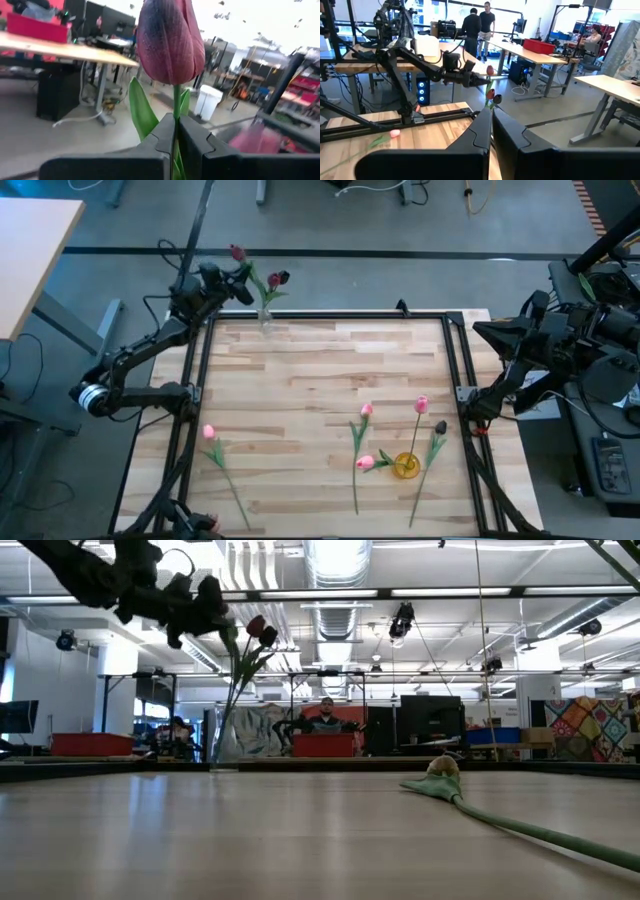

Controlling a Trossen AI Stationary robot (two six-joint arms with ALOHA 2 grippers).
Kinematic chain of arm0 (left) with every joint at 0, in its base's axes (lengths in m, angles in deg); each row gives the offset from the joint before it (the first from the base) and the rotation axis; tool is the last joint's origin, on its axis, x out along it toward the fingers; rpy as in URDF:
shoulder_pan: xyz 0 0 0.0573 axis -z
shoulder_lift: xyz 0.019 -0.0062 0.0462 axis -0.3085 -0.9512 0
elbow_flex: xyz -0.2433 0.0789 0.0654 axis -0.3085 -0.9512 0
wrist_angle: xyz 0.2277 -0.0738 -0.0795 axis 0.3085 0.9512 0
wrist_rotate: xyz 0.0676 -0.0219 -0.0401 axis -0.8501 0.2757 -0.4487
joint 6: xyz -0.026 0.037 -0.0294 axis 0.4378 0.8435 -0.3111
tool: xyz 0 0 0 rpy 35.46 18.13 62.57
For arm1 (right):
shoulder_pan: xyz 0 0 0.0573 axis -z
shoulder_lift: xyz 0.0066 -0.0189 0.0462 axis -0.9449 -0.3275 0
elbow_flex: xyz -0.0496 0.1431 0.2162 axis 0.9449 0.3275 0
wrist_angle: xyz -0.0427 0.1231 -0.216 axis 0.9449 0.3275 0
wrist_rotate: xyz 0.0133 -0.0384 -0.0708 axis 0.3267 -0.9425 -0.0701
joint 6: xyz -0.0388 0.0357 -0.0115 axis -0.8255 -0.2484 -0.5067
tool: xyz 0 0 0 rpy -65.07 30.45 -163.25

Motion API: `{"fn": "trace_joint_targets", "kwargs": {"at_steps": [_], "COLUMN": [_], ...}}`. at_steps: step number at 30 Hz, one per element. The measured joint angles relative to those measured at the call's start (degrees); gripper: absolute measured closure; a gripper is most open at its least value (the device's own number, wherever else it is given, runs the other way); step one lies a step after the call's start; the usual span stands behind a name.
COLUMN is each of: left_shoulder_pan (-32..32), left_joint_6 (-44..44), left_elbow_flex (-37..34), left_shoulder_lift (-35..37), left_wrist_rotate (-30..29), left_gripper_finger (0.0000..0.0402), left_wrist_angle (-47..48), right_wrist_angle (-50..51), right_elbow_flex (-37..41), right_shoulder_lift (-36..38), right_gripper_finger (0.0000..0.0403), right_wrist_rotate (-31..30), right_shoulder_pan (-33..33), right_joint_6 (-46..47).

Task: Sort flowers into vase by color
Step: Put the red flower into the transparent flower vase, then put the pink flower into the yellow flower vase

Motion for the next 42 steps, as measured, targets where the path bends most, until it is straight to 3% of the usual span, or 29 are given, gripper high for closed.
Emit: {"fn": "trace_joint_targets", "kwargs": {"at_steps": [7,11,22,28,33,38,42], "left_shoulder_pan": [0.0,0.0,0.02,2.58,9.94,24.06,37.17], "left_joint_6": [3.72,8.2,16.72,17.77,14.2,6.91,-3.98], "left_elbow_flex": [-3.57,-2.89,9.07,14.13,14.63,14.63,15.25], "left_shoulder_lift": [0.14,0.16,0.31,3.13,7.69,11.11,11.75], "left_wrist_rotate": [-1.48,-3.01,-2.81,-2.81,-5.0,-15.27,-22.68], "left_gripper_finger": [0.04,0.0379,0.0285,0.0268,0.0281,0.0301,0.0317], "left_wrist_angle": [0.32,3.65,30.04,42.66,51.09,59.52,65.08], "right_wrist_angle": [-0.07,-0.48,-1.44,-1.22,-0.95,-0.87,-0.83], "right_elbow_flex": [0.0,0.0,0.0,0.0,0.52,3.07,5.48], "right_shoulder_lift": [0.0,0.02,0.02,0.49,1.96,3.77,5.08], "right_gripper_finger": [0.0394,0.0394,0.0394,0.0394,0.0394,0.0394,0.0394], "right_wrist_rotate": [-0.01,-0.41,-0.96,-0.86,2.94,5.28,6.64], "right_shoulder_pan": [0.0,0.0,0.0,0.0,0.0,0.02,0.02], "right_joint_6": [0.0,0.0,0.0,-0.07,-0.06,1.04,2.55]}}
